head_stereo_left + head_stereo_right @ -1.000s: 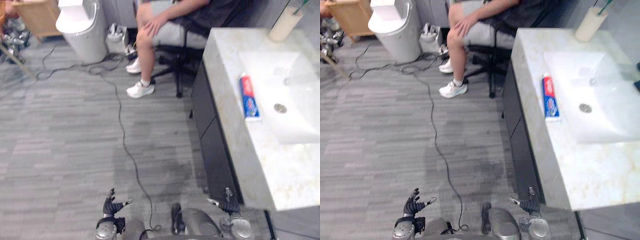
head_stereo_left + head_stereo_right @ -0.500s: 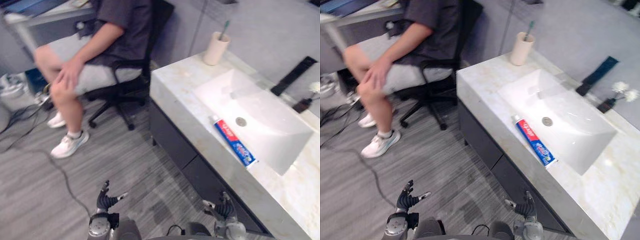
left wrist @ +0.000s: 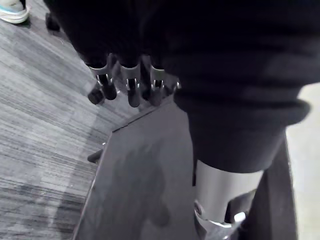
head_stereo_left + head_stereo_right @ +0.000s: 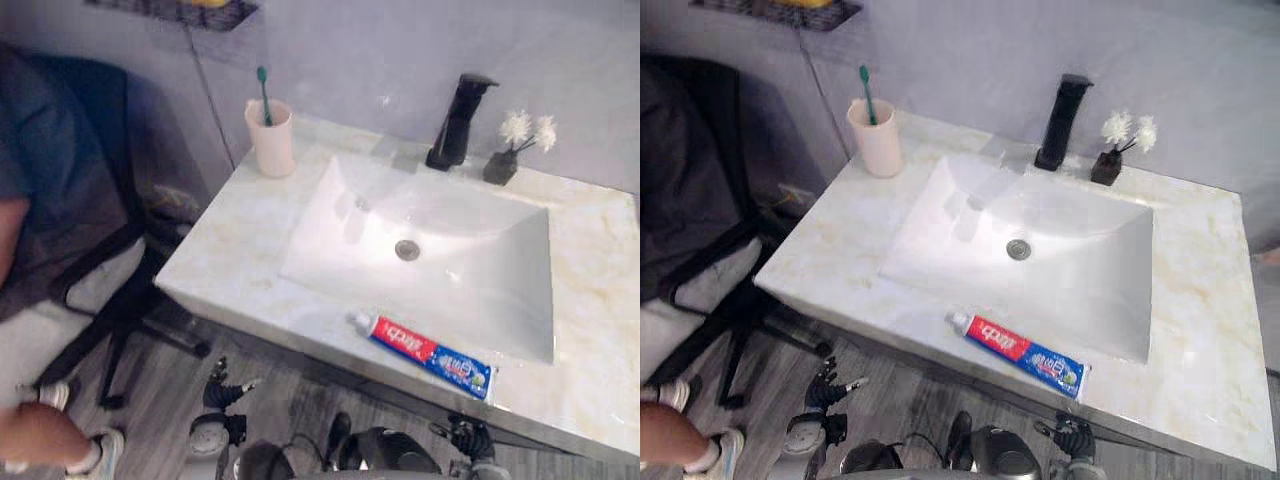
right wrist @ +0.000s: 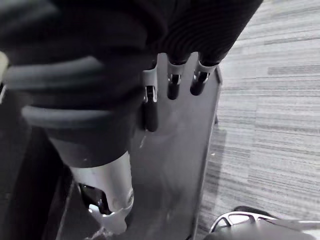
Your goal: Organize washtable
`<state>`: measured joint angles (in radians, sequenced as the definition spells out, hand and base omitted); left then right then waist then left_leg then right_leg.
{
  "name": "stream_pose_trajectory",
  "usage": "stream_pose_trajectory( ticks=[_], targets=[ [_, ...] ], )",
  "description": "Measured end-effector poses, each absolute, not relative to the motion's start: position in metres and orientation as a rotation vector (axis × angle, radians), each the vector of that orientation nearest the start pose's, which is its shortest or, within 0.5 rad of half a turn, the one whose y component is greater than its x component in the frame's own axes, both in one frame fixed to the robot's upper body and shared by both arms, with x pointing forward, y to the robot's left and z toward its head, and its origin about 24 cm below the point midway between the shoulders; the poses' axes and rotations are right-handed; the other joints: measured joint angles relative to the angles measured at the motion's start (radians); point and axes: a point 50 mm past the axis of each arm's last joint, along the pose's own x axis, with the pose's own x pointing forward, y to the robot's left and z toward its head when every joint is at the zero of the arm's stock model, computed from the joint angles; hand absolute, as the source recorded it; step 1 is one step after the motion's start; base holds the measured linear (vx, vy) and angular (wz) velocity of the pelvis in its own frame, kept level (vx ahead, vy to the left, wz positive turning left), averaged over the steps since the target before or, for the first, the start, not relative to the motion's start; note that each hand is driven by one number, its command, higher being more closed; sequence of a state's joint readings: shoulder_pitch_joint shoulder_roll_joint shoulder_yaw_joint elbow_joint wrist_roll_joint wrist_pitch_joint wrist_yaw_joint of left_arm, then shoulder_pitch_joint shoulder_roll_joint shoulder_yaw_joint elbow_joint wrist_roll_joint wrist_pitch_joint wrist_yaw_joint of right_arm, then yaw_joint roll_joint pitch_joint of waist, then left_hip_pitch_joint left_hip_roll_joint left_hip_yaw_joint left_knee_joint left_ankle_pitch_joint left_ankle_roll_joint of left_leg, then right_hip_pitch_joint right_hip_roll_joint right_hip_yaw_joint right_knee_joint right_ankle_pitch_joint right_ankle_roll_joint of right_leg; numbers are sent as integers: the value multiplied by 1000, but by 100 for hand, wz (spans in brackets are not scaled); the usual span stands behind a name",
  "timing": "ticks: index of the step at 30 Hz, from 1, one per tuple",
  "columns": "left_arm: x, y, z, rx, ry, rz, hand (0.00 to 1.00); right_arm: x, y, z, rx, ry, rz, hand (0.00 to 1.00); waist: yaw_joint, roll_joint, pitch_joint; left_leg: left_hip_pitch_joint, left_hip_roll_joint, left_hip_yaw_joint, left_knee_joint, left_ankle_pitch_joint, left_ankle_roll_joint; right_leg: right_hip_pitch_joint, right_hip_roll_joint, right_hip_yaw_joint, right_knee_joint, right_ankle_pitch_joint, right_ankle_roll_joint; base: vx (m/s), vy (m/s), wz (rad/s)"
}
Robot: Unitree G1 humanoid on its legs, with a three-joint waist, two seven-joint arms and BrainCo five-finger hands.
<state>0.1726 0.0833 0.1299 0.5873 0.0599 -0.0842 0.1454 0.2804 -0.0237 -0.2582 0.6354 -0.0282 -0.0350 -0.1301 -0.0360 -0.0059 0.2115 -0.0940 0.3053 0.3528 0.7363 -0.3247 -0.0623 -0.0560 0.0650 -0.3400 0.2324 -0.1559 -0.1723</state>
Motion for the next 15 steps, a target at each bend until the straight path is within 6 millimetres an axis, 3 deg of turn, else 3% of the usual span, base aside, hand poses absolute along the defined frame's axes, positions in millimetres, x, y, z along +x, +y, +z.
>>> stream_pose_trajectory(
  ticks=[3,5,6,7,8,15],
  targets=[
    [147,216,-105,142,668,328,0,92,-233,-129,-30,872,-497,0,5,4,-1,-13,-47,-172,-282,29,-32,17,-8,98,9,-11,46,203,226,-103],
    [125,214,-117,106,756,367,0,92,-243,-126,-51,862,-518,0,-1,35,-19,-7,-48,-189,-432,164,-28,20,-6,158,14,-21,104,186,295,-94],
    [119,214,-119,105,773,367,0,92,-244,-126,-51,864,-522,0,1,33,-22,9,-56,-182,-446,183,-62,20,-13,177,18,-23,117,193,287,-57],
    [113,215,-121,108,794,372,0,90,-242,-127,-47,871,-531,0,-1,12,-36,43,-88,-152,-500,195,-55,28,-46,206,12,-22,148,117,170,-31],
    [113,215,-129,150,833,313,0,91,-240,-138,-34,935,-531,0,-2,8,-91,200,-253,-160,-808,325,19,105,-138,250,-181,97,249,80,108,-13],
    [113,215,-129,149,834,311,0,89,-240,-138,-29,939,-534,0,-3,8,-91,206,-253,-160,-808,325,19,112,-138,248,-182,97,249,0,0,0]
  ],
)
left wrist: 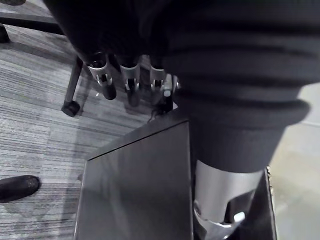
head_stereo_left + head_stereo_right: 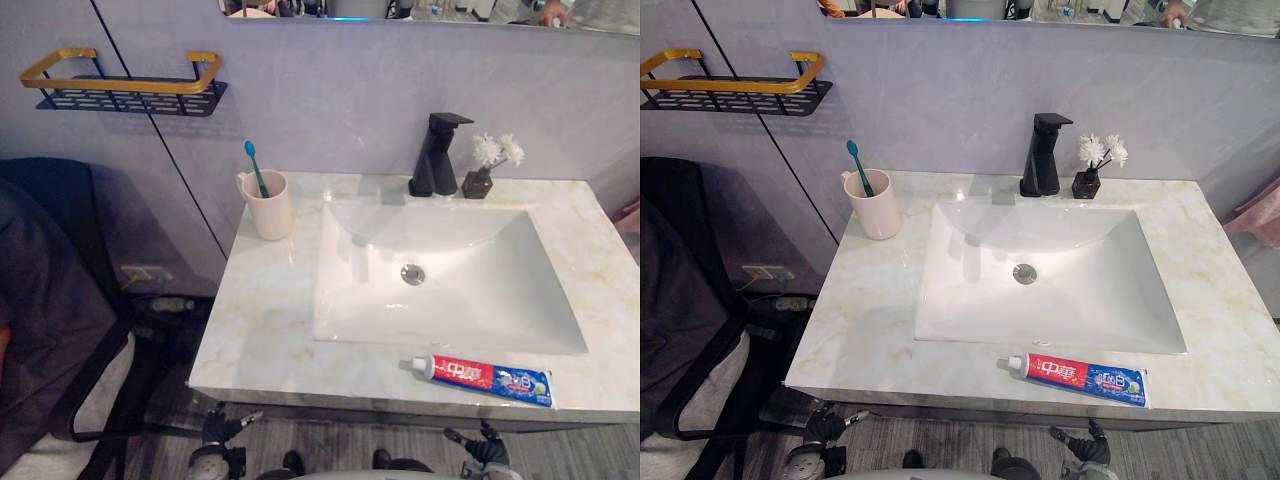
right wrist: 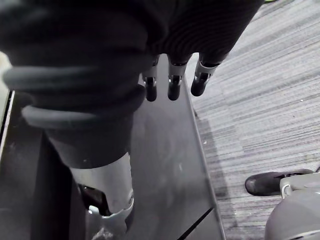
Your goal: Organize washtable
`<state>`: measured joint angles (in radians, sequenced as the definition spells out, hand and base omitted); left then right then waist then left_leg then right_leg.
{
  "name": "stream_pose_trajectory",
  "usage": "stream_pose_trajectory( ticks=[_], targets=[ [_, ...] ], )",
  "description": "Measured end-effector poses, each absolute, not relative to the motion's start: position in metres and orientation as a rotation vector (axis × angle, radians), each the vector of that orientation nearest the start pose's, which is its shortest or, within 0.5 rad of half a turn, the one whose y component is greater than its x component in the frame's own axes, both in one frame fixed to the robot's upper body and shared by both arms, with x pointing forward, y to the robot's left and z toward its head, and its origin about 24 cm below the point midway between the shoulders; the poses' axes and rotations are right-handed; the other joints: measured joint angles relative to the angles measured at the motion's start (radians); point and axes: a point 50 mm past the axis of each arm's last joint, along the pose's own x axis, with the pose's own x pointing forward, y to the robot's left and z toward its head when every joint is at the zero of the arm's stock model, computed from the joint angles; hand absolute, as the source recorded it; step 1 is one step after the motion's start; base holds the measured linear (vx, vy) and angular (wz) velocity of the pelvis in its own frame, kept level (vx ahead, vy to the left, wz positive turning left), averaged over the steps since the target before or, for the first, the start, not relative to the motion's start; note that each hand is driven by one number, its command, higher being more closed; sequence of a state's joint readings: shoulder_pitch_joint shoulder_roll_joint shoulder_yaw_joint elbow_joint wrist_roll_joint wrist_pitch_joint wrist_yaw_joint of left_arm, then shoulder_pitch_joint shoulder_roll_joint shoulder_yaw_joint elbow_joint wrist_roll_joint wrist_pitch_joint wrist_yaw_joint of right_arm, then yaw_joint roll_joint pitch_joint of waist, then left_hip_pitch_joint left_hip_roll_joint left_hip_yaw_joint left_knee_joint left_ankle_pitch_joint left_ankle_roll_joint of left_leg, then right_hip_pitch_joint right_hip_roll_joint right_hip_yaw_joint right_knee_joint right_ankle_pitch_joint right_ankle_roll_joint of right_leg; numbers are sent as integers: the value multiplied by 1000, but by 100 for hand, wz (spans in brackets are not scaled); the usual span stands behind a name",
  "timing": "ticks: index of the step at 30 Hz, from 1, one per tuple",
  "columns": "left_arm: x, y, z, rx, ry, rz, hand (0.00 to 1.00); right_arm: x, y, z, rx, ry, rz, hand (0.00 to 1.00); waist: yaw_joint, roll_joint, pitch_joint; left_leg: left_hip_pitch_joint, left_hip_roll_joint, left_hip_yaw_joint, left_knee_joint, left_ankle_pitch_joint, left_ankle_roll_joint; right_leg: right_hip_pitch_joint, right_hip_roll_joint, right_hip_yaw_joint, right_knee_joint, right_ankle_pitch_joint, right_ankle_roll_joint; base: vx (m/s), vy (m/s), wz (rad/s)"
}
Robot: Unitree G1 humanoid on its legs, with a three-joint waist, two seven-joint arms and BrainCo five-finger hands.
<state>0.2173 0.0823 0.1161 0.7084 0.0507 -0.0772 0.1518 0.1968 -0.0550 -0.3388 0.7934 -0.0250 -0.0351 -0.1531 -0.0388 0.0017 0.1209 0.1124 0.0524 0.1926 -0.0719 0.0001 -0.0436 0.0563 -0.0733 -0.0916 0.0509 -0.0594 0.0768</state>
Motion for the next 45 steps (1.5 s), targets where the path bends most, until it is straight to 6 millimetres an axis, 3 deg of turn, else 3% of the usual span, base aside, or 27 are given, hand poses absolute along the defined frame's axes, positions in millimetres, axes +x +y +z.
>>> stream_pose_trajectory(
  ticks=[7,10,12,16,17,19,21,23,24,25,26,28,29,30,32,33,35,36,40,42,45],
  targets=[
    [112,206,-133,129,852,261,0,80,-240,-141,17,957,-568,0,0,-4,4,39,0,-27,20,0,0,63,-6,-29,-1,-1,-1,-41,-11,12],
    [101,208,-139,122,907,267,0,78,-242,-141,18,960,-575,0,1,-3,4,44,3,-47,41,-2,1,86,-16,-48,5,-4,0,-117,-13,21],
    [87,219,-145,107,970,317,0,80,-245,-139,9,951,-575,0,5,0,5,44,5,-53,49,-6,-5,85,-16,-50,14,-9,2,-144,-10,6],
    [61,269,-140,155,1032,483,0,83,-260,-131,-40,913,-581,0,4,11,11,34,14,-55,52,-17,-15,84,-13,-64,14,-16,11,-115,-15,7],
    [60,292,-131,190,1011,549,0,83,-266,-129,-68,906,-571,0,4,14,11,24,16,-59,52,-17,-16,81,-12,-73,9,-16,11,-84,-18,10],
    [68,312,-116,221,933,625,0,83,-271,-127,-88,896,-563,0,5,15,10,5,17,-72,52,-25,-28,80,-9,-76,-6,-16,11,-44,-17,19],
    [103,333,-68,288,654,693,0,76,-275,-123,-106,879,-572,0,10,21,11,-13,14,-103,56,-27,-31,79,-8,-99,-20,-16,10,14,-13,35],
    [117,337,-45,314,535,709,0,72,-277,-122,-107,884,-579,0,16,25,9,-15,14,-108,57,-27,-31,80,-8,-100,-19,-16,10,23,-7,14],
    [136,338,-10,349,362,724,0,67,-279,-121,-111,887,-591,0,26,33,5,-24,14,-111,60,-27,-31,81,-8,-102,-19,-16,10,31,-13,5],
    [142,337,3,363,294,727,0,65,-279,-121,-112,889,-594,0,26,36,2,-27,14,-113,64,-27,-31,80,-8,-105,-19,-15,10,66,-15,8],
    [154,330,33,389,143,716,0,62,-280,-121,-114,894,-598,0,25,43,-4,-29,14,-119,81,-25,-33,81,-9,-113,-19,-10,13,108,-11,7],
    [163,317,67,400,-32,695,0,60,-282,-121,-113,893,-607,0,23,47,-8,-31,13,-125,103,-22,-33,86,-8,-118,-21,-1,-2,132,-7,0],
    [171,301,94,406,-178,643,0,58,-283,-120,-111,895,-618,0,18,56,-9,-37,11,-132,118,-20,-27,90,-9,-122,-21,2,-4,94,-4,3],
    [174,293,103,406,-233,618,0,57,-283,-121,-110,896,-619,0,14,59,-9,-36,9,-136,120,-20,-26,94,-9,-126,-21,3,-5,116,-8,14],
    [182,252,143,380,-479,462,0,56,-283,-120,-111,898,-621,0,-3,73,-12,-33,5,-151,123,-20,-26,100,-12,-127,-22,2,-7,109,-12,5],
    [185,241,149,366,-522,416,0,56,-283,-121,-111,898,-620,0,-4,76,-11,-31,4,-153,123,-20,-26,103,-12,-127,-23,2,-7,65,-13,0],
    [201,189,165,312,-659,167,0,55,-282,-122,-108,905,-613,0,-12,80,-6,-17,3,-163,123,-20,-25,124,-12,-132,-31,1,-7,0,-12,7],
    [204,178,166,313,-675,110,0,56,-282,-122,-105,907,-607,0,-15,79,-5,-14,3,-164,123,-21,-25,128,-11,-133,-32,1,-7,-32,-10,7],
    [213,95,159,397,-737,-349,0,62,-274,-127,-116,924,-519,0,-37,79,-4,-11,12,-165,118,-29,-14,129,-4,-137,-33,-8,-10,-69,-14,1],
    [215,64,145,451,-722,-512,0,67,-272,-128,-121,923,-487,0,-54,80,-5,-13,17,-165,108,-31,-20,121,0,-135,-29,-12,-9,-61,-20,-2],
    [217,35,121,505,-653,-667,0,70,-270,-128,-126,917,-468,0,-60,81,-5,-17,21,-161,105,-30,-23,102,3,-126,-13,-23,-5,-19,-21,-9]
  ],
)
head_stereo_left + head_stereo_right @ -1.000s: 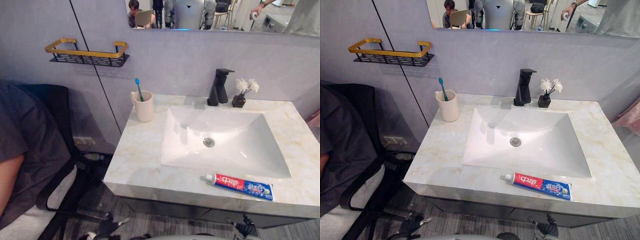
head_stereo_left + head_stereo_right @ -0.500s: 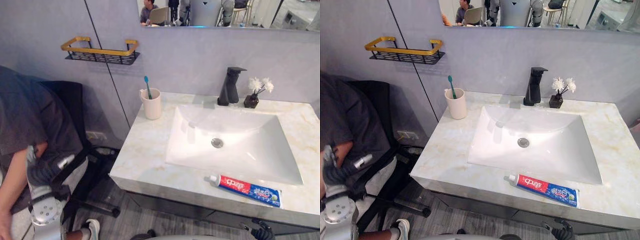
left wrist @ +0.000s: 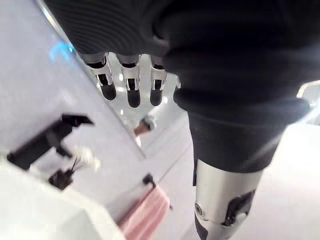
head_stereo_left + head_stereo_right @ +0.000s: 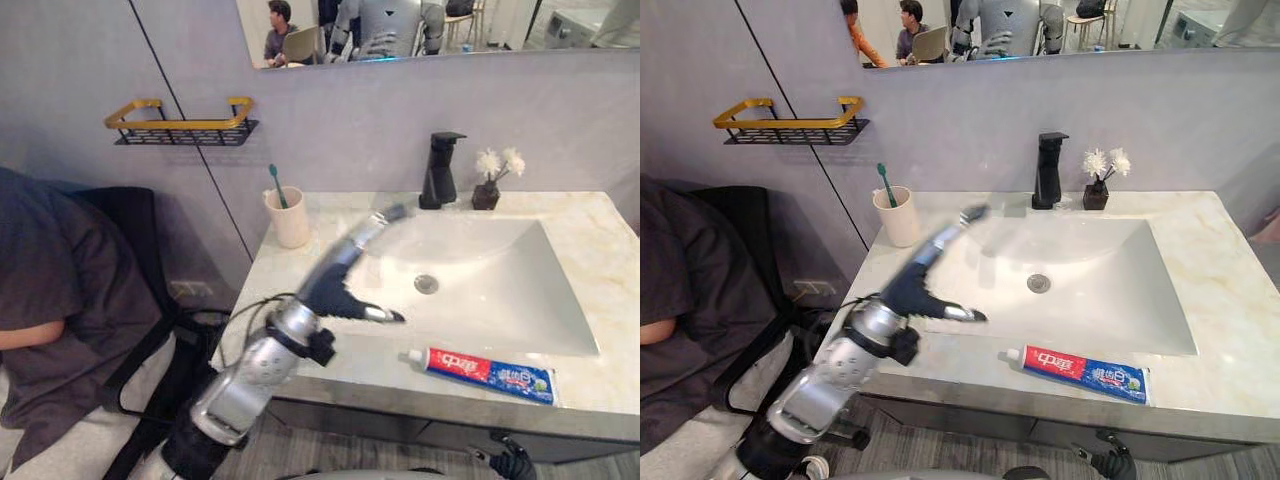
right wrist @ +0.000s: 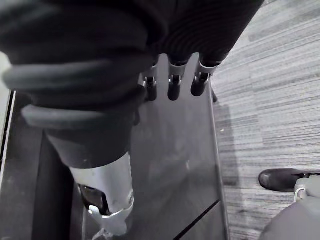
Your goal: Organize washtable
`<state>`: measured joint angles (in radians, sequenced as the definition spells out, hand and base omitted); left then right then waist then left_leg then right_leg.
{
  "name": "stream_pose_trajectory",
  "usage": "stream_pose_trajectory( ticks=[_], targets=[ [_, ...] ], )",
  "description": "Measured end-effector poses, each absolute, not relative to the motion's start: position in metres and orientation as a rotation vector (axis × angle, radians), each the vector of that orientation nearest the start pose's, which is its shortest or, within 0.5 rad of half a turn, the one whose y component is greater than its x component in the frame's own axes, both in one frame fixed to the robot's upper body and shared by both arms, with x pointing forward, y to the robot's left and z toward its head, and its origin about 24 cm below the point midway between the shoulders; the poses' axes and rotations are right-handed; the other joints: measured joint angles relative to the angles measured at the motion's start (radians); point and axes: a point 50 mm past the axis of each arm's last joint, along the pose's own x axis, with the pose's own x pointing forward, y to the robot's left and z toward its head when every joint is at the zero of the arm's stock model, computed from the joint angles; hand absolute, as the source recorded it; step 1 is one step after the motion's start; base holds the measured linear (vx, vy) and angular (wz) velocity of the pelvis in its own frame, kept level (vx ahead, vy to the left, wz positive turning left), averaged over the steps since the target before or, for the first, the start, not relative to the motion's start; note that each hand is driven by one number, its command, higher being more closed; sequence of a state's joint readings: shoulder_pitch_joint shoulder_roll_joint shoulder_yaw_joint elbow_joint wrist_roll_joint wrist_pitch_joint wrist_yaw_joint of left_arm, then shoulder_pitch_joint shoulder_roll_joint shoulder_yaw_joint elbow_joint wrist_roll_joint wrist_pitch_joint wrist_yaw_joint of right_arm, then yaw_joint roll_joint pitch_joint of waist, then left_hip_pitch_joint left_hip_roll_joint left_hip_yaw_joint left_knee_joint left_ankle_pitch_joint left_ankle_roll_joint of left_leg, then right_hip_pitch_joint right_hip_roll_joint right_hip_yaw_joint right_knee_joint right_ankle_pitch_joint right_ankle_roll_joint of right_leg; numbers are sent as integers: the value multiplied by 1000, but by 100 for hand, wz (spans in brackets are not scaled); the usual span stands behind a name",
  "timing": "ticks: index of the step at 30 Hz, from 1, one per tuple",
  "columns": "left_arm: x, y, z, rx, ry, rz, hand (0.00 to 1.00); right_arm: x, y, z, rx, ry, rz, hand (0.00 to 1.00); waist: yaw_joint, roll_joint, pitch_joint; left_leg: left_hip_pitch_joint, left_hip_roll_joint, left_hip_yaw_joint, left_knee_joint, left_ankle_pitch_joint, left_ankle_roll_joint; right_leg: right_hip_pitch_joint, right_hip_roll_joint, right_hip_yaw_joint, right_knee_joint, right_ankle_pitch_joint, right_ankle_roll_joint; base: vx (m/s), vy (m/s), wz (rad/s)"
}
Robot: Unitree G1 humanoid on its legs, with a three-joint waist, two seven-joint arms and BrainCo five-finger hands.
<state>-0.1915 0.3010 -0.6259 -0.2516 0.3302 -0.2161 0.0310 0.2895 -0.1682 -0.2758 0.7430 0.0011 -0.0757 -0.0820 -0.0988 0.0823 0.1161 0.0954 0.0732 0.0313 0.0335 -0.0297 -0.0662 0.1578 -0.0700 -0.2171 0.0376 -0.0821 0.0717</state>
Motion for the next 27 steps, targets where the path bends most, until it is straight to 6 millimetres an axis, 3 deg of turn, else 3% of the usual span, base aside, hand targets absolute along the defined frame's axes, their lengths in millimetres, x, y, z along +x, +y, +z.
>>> stream_pose_trajectory(
  ticks=[5,8,12,18,21,27],
  targets=[
    [213,4,91,581,-572,-800,0,70,-269,-128,-125,912,-469,0,-1,-4,0,-3,1,15,1,6,2,-25,-2,25,32,-10,0,47,-5,-9],
    [211,-5,74,662,-535,-851,0,70,-268,-128,-113,911,-476,0,-5,-8,3,-2,1,25,1,5,2,-28,-4,31,36,-11,-2,69,-5,-9],
    [225,-2,58,793,-485,-844,0,73,-267,-128,-94,902,-484,0,-25,-19,12,4,-1,27,0,6,1,-22,-4,30,33,-11,-2,11,-6,-2],
    [229,0,44,883,-447,-831,0,75,-273,-126,-52,878,-558,0,-34,-11,32,21,4,50,-8,3,-2,-23,-3,53,32,-11,-2,-37,1,-9],
    [231,2,41,914,-444,-817,0,72,-275,-127,-41,883,-597,0,-53,-10,34,25,7,54,-18,2,-12,-24,-2,55,32,-12,0,-38,-9,-4],
    [230,-2,42,919,-459,-814,0,67,-274,-129,-11,894,-636,0,-55,-6,56,30,9,56,-18,-5,-35,-24,-1,59,34,-17,5,-4,-5,-2]
  ],
)
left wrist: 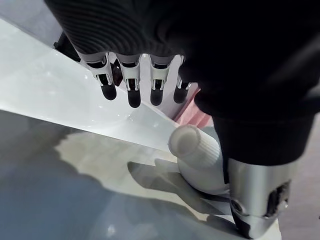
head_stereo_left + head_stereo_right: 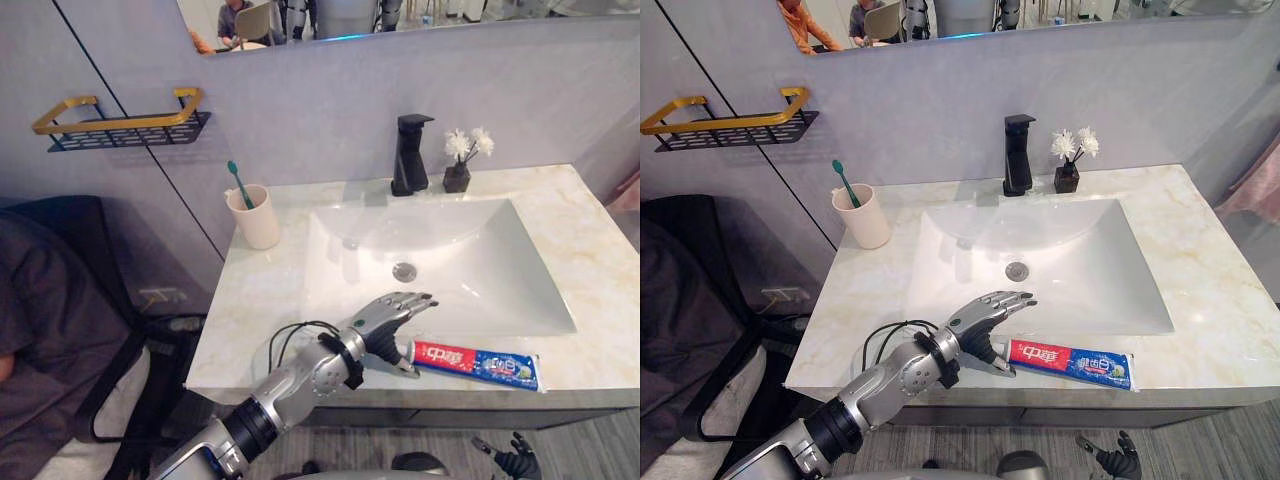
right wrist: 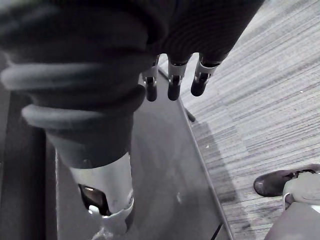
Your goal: Organize washtable
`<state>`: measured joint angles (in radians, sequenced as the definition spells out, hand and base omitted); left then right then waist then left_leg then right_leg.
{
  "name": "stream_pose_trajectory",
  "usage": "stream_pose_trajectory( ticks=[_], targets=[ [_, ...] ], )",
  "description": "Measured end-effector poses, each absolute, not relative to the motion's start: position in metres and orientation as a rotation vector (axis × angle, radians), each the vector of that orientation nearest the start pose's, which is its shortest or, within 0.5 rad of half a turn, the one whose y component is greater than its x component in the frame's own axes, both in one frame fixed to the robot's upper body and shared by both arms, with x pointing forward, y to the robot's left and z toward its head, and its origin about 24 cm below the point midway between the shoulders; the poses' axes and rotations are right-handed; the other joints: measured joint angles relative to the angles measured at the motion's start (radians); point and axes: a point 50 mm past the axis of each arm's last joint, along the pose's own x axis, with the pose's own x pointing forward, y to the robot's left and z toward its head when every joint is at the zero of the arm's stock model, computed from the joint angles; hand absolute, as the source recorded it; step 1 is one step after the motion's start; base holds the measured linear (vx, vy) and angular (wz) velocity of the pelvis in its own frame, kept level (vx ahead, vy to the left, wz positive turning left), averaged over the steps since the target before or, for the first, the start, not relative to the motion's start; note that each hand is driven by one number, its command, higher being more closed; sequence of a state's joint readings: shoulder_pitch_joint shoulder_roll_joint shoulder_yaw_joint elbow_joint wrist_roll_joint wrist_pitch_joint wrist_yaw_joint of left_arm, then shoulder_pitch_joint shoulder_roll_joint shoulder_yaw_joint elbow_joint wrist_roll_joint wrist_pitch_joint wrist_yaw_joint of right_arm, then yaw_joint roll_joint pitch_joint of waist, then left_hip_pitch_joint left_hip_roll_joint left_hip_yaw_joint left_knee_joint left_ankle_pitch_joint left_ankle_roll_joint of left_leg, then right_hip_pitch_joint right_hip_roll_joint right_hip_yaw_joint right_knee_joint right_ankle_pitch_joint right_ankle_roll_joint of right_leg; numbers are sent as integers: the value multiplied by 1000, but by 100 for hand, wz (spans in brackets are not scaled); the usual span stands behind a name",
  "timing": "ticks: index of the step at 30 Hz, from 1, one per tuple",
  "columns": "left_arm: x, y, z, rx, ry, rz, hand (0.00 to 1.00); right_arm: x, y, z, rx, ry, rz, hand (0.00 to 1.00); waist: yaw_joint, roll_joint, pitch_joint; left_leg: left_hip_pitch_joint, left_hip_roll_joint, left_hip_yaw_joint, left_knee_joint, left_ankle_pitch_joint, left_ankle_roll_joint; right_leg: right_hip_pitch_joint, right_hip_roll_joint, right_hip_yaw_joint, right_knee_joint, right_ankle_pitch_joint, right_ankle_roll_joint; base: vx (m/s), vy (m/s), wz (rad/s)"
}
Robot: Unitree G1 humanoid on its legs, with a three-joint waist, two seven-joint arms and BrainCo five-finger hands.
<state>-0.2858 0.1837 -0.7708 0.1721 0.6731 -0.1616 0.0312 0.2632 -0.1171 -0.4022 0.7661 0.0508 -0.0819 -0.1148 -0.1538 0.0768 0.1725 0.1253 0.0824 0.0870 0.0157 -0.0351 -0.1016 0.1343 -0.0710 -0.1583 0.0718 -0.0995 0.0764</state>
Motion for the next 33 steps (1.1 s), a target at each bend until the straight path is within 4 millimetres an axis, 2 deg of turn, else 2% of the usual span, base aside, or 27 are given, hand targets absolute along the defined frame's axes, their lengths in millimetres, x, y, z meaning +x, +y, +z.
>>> stream_pose_trajectory(
  ticks=[3,9,12,13,16,21,26,33],
  targets=[
    [230,-1,42,924,-461,-813,0,66,-273,-129,12,889,-655,0,1,2,1,1,0,0,0,0,0,1,-1,-1,4,-8,7,38,-10,1],
    [232,-2,46,908,-474,-782,0,72,-273,-129,32,873,-684,0,-4,9,19,15,-6,0,1,1,-3,4,-7,-1,27,-21,-2,31,-9,-2],
    [233,-3,49,894,-478,-769,0,78,-272,-128,35,858,-679,0,-21,11,29,19,-15,0,2,10,-16,7,-17,1,30,-22,-2,-6,1,-1],
    [234,-2,49,892,-478,-763,100,80,-272,-128,37,855,-678,0,-25,14,32,23,-16,3,2,10,-16,9,-18,4,30,-22,-2,-19,6,-8],
    [234,-3,50,886,-482,-753,100,76,-273,-128,46,860,-690,0,-27,22,41,36,-17,14,3,10,-16,15,-18,22,30,-23,-1,-41,5,-13],
    [230,-9,48,877,-488,-776,100,61,-283,-130,79,885,-781,0,-53,40,50,39,-16,14,2,18,-4,17,-18,23,31,-40,11,-48,-6,0],
    [235,-18,50,898,-505,-797,100,44,-289,-130,92,906,-859,0,-55,51,56,39,-14,13,2,20,-1,17,-15,22,29,-42,10,-16,-6,-1],
    [236,-18,50,899,-510,-809,100,43,-292,-129,124,891,-891,0,-57,54,56,35,-13,11,2,20,-1,18,-13,19,18,-35,13,4,-2,0]
  ],
)
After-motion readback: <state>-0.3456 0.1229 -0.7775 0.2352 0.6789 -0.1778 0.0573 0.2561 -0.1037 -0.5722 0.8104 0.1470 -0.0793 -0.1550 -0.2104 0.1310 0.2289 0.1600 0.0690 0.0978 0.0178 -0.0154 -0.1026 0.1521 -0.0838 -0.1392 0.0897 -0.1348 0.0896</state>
